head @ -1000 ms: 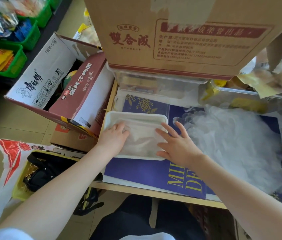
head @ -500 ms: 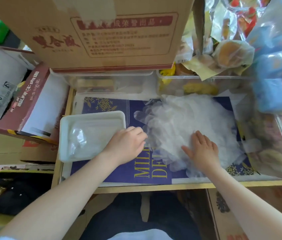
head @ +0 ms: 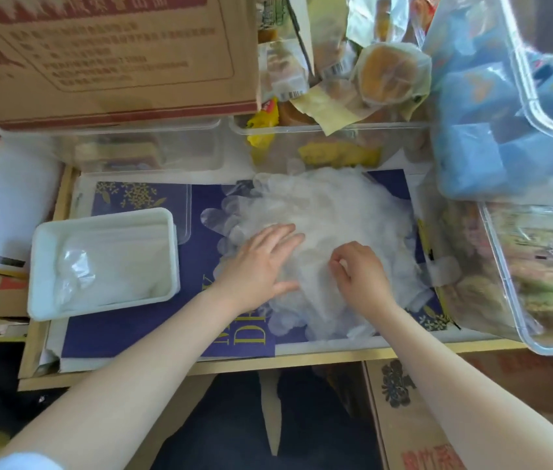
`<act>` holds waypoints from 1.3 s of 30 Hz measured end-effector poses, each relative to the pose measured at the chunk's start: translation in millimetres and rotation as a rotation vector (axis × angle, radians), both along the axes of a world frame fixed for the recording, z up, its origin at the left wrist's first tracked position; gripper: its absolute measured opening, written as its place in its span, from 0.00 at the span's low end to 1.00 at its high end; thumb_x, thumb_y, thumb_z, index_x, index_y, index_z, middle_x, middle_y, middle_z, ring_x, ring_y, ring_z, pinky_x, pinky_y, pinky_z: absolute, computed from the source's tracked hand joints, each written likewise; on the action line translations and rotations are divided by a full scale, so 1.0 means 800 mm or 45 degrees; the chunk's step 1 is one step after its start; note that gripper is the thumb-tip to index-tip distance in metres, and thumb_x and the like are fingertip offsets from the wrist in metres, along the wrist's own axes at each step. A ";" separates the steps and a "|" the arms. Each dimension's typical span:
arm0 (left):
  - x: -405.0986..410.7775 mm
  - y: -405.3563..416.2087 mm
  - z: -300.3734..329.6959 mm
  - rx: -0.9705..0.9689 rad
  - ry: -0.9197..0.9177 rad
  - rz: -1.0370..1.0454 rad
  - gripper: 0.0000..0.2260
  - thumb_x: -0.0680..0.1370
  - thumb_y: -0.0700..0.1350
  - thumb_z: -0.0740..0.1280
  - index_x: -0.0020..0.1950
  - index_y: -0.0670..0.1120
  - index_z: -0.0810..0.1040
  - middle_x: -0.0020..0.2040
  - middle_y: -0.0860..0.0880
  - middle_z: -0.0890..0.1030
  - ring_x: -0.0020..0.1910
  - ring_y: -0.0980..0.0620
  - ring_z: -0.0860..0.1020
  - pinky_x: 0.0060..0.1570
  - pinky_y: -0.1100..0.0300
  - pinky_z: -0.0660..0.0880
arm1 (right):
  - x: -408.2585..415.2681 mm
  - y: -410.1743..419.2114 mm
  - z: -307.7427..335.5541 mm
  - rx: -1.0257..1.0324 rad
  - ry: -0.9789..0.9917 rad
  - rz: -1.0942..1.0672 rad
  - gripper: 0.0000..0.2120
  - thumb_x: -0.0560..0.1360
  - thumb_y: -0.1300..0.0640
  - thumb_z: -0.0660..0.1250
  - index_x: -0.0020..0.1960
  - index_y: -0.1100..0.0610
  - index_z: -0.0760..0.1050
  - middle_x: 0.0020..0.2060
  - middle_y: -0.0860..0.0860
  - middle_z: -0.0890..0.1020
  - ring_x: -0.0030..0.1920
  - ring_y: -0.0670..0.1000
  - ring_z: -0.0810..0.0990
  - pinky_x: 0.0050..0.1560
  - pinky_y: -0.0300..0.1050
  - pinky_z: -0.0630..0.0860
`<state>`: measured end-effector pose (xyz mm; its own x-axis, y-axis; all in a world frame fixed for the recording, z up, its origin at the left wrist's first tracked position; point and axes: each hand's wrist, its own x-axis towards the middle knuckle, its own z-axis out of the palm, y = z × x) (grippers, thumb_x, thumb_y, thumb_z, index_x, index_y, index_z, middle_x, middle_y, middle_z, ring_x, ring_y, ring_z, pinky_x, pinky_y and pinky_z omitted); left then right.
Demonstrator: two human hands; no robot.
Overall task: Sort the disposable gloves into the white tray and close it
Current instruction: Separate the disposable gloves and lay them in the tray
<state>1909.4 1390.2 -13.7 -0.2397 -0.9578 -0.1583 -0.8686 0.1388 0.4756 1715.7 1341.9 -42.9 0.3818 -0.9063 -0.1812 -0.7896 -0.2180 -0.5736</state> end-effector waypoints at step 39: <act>-0.005 -0.023 0.048 0.567 1.183 0.925 0.17 0.75 0.43 0.68 0.63 0.44 0.72 0.56 0.50 0.80 0.53 0.57 0.78 0.53 0.64 0.72 | 0.077 -0.012 0.108 0.713 -0.576 -0.107 0.09 0.81 0.57 0.55 0.52 0.54 0.74 0.47 0.56 0.81 0.36 0.56 0.82 0.27 0.45 0.77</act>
<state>1905.4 1371.8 24.6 0.1247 -0.8223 -0.5552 0.0096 -0.5586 0.8294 1777.0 1332.5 43.2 0.4622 -0.7533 -0.4679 -0.4499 0.2556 -0.8557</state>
